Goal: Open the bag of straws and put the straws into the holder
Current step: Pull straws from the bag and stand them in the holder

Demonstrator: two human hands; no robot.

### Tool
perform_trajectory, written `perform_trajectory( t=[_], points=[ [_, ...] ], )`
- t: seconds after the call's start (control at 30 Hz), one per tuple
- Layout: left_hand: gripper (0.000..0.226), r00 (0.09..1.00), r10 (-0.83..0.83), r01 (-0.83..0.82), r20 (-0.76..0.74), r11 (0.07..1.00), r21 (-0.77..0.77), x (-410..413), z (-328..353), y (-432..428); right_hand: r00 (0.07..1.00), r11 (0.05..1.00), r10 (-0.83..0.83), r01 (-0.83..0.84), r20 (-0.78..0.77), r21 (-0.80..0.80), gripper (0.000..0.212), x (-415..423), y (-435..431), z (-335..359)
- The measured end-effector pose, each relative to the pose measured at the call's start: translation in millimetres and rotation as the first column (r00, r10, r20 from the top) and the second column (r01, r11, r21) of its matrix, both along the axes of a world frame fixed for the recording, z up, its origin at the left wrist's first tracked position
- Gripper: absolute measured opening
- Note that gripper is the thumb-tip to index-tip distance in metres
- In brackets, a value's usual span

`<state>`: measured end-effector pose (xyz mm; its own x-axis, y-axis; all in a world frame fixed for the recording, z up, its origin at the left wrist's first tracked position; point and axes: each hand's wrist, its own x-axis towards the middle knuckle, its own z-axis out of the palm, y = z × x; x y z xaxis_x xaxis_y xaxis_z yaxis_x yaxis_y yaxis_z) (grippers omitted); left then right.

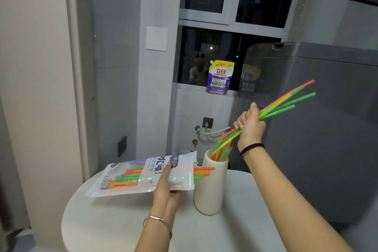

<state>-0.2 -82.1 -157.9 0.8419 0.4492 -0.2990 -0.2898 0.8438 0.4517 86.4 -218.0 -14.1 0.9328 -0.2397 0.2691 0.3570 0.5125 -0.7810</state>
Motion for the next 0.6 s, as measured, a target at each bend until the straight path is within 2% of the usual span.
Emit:
perform_trajectory(
  t=[0.13,0.3,0.47,0.6],
  points=[
    [0.049,1.000,0.029,-0.029,-0.006,1.000,0.000,-1,2,4,0.996,0.983,0.062,-0.071,-0.059,-0.169,0.047,12,12,-8],
    [0.051,0.999,0.043,-0.043,-0.014,0.999,0.000,-2,4,6,0.987,0.906,0.100,-0.141,-0.123,-0.399,0.045,23,14,-24],
    [0.053,0.998,0.053,-0.053,-0.016,0.999,-0.012,-4,6,7,0.992,0.839,0.076,-0.119,-0.103,-0.530,0.042,25,10,-37],
    [0.053,0.999,0.051,-0.051,-0.011,0.999,-0.006,-7,9,7,0.996,0.816,0.053,-0.085,-0.072,-0.572,0.041,21,10,-38]
  ],
)
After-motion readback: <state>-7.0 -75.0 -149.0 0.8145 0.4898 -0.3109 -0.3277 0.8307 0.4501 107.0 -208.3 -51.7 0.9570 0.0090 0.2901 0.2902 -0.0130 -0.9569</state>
